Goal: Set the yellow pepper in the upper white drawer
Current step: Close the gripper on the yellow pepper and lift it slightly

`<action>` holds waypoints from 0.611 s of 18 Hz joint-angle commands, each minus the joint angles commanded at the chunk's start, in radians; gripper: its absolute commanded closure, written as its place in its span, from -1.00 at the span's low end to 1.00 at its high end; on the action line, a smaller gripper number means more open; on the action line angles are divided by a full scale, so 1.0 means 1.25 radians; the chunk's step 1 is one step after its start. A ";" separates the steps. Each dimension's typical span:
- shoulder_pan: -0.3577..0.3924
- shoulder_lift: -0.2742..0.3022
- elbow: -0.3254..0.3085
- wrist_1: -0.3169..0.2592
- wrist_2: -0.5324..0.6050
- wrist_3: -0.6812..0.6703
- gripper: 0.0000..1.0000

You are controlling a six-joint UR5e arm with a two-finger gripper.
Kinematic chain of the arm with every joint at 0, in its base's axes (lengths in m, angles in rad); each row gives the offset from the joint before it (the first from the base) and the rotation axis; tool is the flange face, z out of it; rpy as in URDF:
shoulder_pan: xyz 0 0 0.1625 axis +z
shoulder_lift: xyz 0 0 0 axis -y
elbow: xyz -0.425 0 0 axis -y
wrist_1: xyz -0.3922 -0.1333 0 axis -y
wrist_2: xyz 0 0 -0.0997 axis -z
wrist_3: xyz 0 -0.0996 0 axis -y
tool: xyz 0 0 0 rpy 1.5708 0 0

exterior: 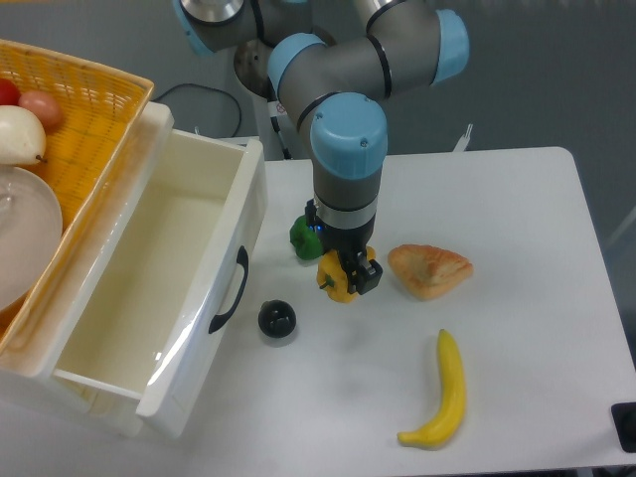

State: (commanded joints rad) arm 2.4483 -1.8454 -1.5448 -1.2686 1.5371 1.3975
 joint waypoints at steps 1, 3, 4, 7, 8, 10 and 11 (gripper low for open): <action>-0.002 0.000 -0.004 0.001 -0.001 -0.002 0.36; -0.001 0.000 -0.004 -0.001 -0.001 -0.007 0.36; -0.004 0.000 -0.002 -0.001 -0.001 -0.027 0.36; -0.004 0.000 0.002 0.000 -0.012 -0.064 0.36; -0.002 0.000 0.003 0.000 -0.021 -0.069 0.36; -0.002 0.000 0.003 0.000 -0.023 -0.093 0.36; -0.002 0.000 0.006 0.000 -0.032 -0.103 0.36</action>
State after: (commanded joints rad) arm 2.4452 -1.8454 -1.5371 -1.2686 1.4973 1.2687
